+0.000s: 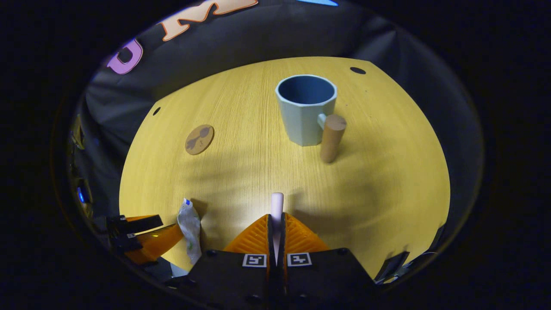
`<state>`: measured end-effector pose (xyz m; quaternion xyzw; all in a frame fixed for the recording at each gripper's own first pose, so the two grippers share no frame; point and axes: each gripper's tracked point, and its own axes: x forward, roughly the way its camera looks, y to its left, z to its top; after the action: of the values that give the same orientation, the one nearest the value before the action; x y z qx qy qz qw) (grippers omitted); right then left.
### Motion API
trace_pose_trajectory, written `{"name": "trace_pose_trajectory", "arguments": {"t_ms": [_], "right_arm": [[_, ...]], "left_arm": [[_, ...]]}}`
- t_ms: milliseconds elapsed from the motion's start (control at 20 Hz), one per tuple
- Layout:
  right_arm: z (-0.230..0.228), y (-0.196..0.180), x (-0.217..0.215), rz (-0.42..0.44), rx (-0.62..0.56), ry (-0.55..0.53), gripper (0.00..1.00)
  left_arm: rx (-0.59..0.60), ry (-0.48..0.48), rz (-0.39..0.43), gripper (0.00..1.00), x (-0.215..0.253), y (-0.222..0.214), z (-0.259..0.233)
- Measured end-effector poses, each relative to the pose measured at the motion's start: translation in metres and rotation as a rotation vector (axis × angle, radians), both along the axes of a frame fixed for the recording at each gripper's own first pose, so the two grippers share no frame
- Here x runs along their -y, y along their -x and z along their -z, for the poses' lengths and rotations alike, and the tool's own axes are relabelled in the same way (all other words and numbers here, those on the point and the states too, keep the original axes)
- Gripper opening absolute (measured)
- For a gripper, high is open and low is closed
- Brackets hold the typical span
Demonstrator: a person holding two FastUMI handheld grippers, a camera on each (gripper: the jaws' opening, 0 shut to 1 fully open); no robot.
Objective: Put the toothbrush and toothpaste on the desktop into the cup, then pick up the cup and place it on the coaster on the desktop.
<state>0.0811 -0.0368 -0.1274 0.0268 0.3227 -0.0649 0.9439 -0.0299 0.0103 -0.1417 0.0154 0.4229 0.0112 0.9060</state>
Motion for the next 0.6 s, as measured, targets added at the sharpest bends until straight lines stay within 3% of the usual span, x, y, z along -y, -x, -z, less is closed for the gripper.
{"name": "trace_pose_trajectory", "arguments": {"t_ms": [100, 150, 300, 400, 500, 600], "right_arm": [[-0.005, 0.01, 0.008, 0.019, 0.015, -0.011, 0.03], [-0.007, 0.016, 0.013, 0.027, 0.021, -0.016, 0.04], [-0.014, 0.027, 0.024, 0.05, 0.04, -0.024, 0.03], [-0.016, 0.03, 0.032, 0.062, 0.048, -0.026, 0.03], [-0.016, 0.032, 0.039, 0.072, 0.046, -0.031, 0.03], [-0.015, 0.032, 0.045, 0.076, 0.043, -0.031, 0.04]], "left_arm": [[-0.035, -0.017, 0.001, 0.96, 0.0, -0.003, 0.004], [-0.055, -0.031, -0.001, 0.88, -0.002, -0.004, 0.006], [-0.126, -0.047, -0.031, 0.86, -0.003, -0.006, 0.018], [-0.143, -0.035, -0.035, 0.74, 0.003, -0.018, 0.029], [-0.151, -0.082, -0.029, 0.67, -0.004, -0.019, 0.029], [-0.156, -0.119, -0.031, 0.55, -0.007, -0.023, 0.031]]}}
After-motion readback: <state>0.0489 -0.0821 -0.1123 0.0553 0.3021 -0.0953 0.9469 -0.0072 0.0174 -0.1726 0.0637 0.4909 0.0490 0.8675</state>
